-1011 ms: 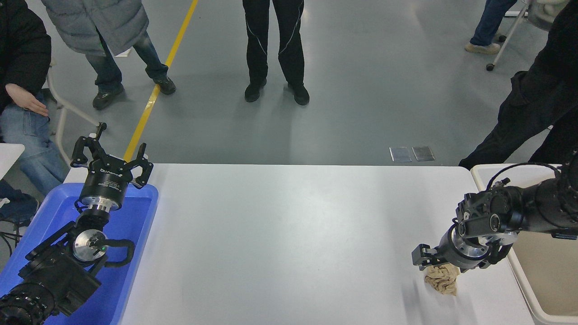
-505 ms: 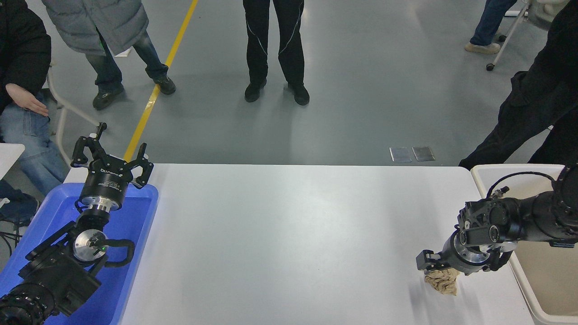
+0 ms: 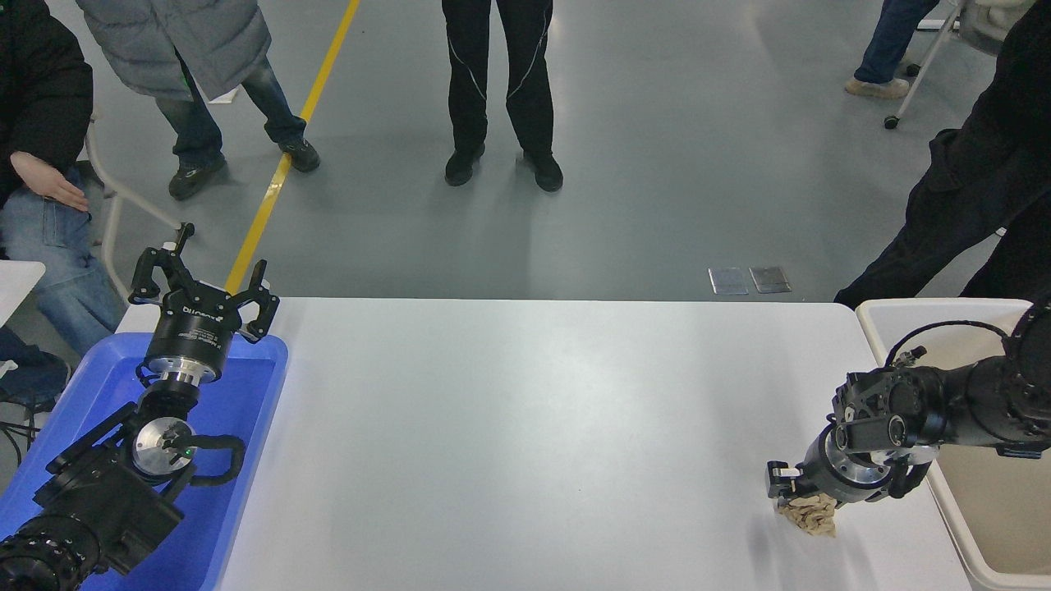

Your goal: Pick up paper ball place in dustbin

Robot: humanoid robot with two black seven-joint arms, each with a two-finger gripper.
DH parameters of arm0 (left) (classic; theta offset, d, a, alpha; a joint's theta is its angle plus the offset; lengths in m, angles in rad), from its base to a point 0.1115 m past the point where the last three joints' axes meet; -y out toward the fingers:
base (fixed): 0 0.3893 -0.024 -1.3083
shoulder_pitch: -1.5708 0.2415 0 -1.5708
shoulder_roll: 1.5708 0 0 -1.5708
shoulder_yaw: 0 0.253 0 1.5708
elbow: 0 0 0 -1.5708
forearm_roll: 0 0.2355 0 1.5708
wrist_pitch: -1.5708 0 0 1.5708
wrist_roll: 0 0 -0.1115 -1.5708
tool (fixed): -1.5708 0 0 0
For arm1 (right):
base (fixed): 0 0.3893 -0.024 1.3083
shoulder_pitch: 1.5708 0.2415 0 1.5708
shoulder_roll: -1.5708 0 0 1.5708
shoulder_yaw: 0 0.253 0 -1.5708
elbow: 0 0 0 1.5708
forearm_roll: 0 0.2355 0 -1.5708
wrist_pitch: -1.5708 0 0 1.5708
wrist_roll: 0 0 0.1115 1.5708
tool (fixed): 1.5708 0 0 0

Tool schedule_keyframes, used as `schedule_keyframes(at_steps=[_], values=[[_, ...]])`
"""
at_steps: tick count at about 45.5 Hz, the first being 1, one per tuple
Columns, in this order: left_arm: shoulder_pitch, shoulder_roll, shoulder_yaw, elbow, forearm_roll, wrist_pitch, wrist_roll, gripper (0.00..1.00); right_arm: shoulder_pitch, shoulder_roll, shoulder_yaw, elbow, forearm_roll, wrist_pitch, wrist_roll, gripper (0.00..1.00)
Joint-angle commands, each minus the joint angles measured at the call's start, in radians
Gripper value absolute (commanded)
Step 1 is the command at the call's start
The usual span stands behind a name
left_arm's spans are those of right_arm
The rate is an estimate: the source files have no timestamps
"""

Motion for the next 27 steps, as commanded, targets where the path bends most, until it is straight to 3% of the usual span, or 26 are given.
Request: schedule_keyframes(at_steps=[1,16,27], values=[[0.0,0.0,0.0,0.001,0.0,-0.001,0.0,0.98,0.018,-0.017,0.004,0.013,0.046,0.024,0.002,0.0],[-0.001,0.0,0.0,-0.001,0.002,0.0,0.0,0.98,0.048,-0.026,0.006,0.035,0.058,0.024,0.005,0.0],[-0.001,0.0,0.0,0.001,0.0,0.0,0.002,0.98,0.414,-0.203,-0.016,0.388,0.061,0.089,0.009,0.0]])
